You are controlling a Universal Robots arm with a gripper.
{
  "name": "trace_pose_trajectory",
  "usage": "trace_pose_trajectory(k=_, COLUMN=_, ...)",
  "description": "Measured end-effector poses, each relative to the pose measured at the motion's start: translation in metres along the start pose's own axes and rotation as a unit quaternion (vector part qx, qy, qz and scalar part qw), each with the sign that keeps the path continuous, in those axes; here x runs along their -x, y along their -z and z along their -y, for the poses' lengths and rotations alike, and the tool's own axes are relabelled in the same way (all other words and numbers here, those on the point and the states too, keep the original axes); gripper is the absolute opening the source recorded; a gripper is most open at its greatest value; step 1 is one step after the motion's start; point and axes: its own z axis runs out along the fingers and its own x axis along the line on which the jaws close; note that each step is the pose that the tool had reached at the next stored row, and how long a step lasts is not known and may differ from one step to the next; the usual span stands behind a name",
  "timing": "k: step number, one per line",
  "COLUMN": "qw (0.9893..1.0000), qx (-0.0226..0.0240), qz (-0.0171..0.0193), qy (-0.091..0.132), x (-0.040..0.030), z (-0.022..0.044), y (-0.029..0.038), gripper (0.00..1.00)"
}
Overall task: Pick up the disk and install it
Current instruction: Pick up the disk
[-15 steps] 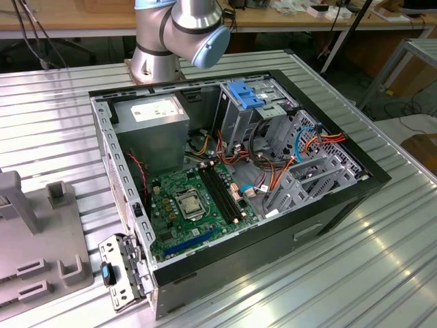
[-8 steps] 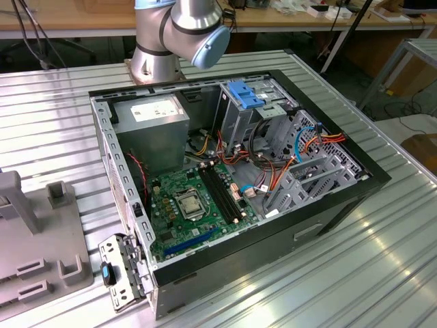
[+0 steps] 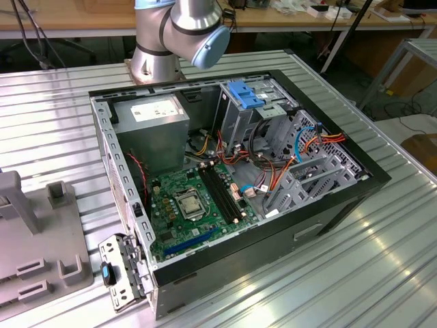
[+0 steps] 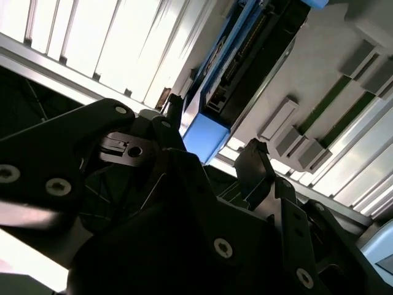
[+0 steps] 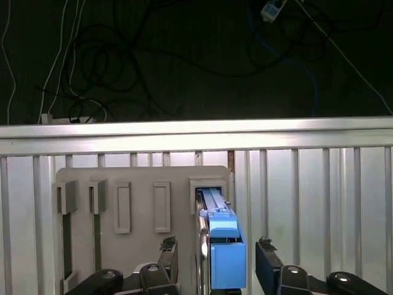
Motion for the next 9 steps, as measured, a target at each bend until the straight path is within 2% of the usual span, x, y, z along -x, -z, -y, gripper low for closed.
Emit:
trace_pose_trajectory(k=3, qw=1.0, qx=-0.0009, qz=0.0001, qy=0.0, x=-0.0002, z=-0.0001, y=-0.0057, gripper=0.6)
trace_pose_trajectory(k=4, qw=1.0, qx=-0.0017, qz=0.0001, qy=0.0, x=-0.0002, z=-0.0001, y=-0.0072, gripper=0.53)
trace_pose_trajectory(k=9, qw=1.0, qx=-0.0034, qz=0.0001, qy=0.0, x=-0.0002, z=-0.0015, y=-0.0099, gripper=0.53)
